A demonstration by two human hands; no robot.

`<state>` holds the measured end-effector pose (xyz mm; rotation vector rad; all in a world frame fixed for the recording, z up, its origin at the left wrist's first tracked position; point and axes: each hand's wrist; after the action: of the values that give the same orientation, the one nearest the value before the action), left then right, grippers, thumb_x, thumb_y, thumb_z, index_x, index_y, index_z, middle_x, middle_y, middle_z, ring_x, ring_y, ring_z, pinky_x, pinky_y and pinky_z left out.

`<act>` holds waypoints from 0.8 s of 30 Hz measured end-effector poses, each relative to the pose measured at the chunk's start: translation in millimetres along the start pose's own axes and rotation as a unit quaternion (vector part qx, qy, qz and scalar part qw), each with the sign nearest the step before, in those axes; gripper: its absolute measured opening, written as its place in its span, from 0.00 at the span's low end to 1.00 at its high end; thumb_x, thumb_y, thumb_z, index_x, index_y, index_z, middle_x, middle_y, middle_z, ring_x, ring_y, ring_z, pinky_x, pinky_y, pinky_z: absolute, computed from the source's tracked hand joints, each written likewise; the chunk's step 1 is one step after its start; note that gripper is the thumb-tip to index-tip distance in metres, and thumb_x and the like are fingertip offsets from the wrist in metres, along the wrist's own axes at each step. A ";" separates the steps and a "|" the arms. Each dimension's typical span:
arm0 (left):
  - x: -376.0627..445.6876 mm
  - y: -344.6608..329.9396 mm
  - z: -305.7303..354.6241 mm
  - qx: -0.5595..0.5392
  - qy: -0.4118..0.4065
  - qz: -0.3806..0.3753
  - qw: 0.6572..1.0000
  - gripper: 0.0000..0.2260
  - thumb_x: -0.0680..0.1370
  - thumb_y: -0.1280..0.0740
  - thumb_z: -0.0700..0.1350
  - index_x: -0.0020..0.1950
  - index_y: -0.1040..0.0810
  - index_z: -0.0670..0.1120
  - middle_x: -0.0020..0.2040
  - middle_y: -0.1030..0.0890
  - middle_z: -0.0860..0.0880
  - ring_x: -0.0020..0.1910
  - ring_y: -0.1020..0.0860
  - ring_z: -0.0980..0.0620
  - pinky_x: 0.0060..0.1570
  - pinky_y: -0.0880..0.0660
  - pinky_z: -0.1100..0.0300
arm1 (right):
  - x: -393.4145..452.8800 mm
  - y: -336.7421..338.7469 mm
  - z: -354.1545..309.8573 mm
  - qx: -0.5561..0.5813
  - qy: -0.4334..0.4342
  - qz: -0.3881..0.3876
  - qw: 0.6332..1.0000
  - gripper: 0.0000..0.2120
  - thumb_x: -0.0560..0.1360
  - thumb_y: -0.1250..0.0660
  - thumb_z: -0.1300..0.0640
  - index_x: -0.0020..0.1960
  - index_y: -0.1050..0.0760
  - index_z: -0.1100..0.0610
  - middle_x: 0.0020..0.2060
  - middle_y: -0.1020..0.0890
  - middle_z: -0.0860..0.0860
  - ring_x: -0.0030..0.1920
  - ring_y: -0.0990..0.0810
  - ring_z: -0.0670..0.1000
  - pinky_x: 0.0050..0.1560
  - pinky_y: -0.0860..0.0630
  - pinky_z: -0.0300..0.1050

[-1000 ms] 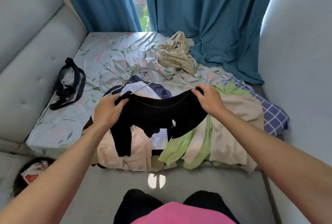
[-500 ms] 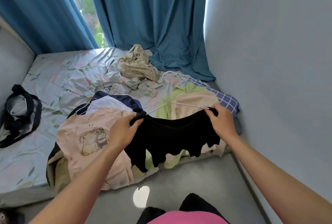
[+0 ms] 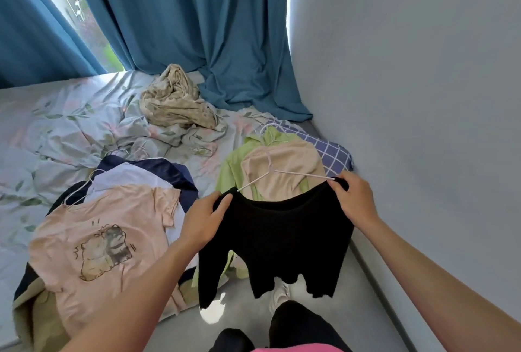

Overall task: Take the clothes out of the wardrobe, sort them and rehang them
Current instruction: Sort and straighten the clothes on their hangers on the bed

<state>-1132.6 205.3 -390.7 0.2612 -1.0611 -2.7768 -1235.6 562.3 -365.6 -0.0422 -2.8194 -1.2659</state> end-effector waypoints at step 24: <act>419.1 -216.6 -170.3 0.107 0.075 -0.053 0.990 0.09 0.85 0.38 0.48 0.62 0.26 0.47 0.54 0.25 0.48 0.55 0.25 0.45 0.52 0.30 0.51 | 430.8 -285.9 195.7 -0.097 -0.013 -0.181 0.979 0.12 0.83 0.33 0.46 0.58 0.21 0.53 0.52 0.18 0.50 0.54 0.21 0.53 0.51 0.26 0.49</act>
<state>-1521.3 168.1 -705.5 0.5603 -1.3418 -2.6810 -1685.6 520.4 -684.0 0.4720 -2.7994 -1.6148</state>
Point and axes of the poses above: each hand's wrist, its own x-axis towards the middle knuckle, its own y-axis out of the back of the hand, z = x × y
